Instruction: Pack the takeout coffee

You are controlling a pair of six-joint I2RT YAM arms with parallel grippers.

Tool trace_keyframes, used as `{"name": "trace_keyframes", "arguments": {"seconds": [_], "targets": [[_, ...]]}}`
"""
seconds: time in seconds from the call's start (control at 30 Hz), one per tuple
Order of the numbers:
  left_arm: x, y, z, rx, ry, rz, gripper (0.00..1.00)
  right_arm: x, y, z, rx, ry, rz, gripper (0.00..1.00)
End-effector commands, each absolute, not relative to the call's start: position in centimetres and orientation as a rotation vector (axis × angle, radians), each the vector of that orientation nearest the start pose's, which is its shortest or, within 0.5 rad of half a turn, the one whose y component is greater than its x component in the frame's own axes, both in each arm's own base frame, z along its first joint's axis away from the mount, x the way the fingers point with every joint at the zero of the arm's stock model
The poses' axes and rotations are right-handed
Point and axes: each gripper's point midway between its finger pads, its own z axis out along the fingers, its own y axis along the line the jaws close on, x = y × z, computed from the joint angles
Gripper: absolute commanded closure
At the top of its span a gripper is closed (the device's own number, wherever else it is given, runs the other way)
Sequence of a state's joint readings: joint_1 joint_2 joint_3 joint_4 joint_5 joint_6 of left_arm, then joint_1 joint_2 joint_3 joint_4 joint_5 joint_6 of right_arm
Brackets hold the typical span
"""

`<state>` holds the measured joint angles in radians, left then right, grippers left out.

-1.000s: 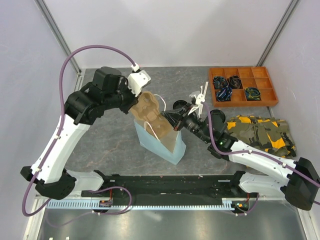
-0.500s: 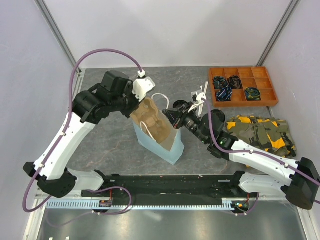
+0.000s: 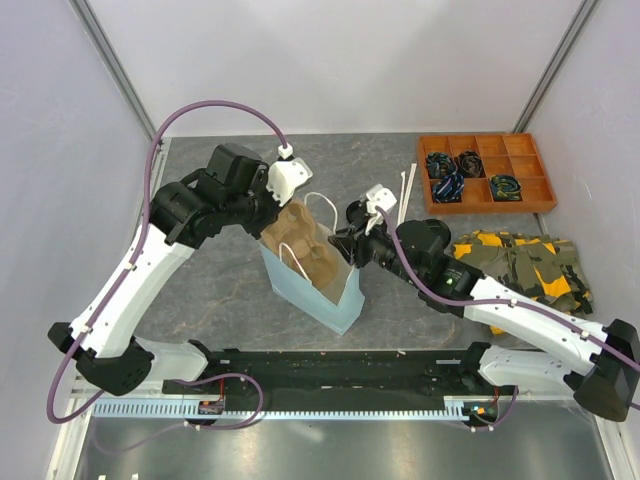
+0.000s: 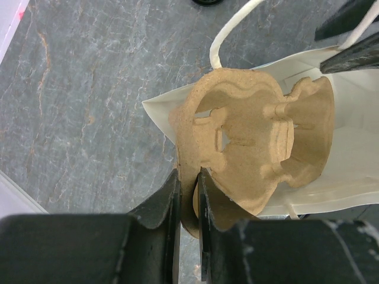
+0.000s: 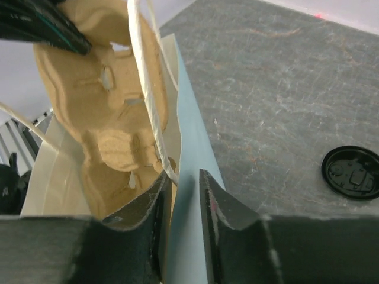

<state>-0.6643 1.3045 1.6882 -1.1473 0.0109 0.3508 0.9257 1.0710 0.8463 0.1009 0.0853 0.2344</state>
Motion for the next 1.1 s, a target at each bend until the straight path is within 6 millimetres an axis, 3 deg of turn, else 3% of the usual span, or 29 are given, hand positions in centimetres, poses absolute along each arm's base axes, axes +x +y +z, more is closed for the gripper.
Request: {"name": "trace_keyframes", "arguments": {"seconds": [0.0,0.1,0.3,0.37,0.53,0.67,1.03,1.07], "targets": [[25.4,-19.0,32.8,1.140,1.983,-0.202,0.98,23.5,31.4,27.8,-0.602,1.707,0.780,0.80],[25.6,-19.1,33.2,1.112,1.988,-0.203,0.98,24.1,31.0,28.1,-0.531,1.705,0.772,1.00],[26.2,-19.7,34.3,1.050,1.991,-0.232,0.98,25.5,31.4,31.0,-0.296,1.674,0.851,1.00],[26.2,-19.7,33.9,1.036,2.020,-0.233,0.98,25.7,32.0,30.5,-0.255,1.703,0.836,1.00],[25.5,-19.5,31.3,1.079,2.072,-0.220,0.98,24.7,33.2,30.3,-0.281,1.675,0.813,1.00],[25.6,-18.8,29.2,1.087,2.114,-0.165,0.98,24.7,32.9,30.0,-0.274,1.669,0.768,1.00],[24.1,-19.5,26.7,1.023,2.174,-0.270,0.98,24.1,33.1,30.3,-0.279,1.648,0.740,1.00],[23.9,-19.4,25.7,1.028,2.193,-0.269,0.98,24.1,33.1,30.4,-0.278,1.646,0.739,1.00]]}}
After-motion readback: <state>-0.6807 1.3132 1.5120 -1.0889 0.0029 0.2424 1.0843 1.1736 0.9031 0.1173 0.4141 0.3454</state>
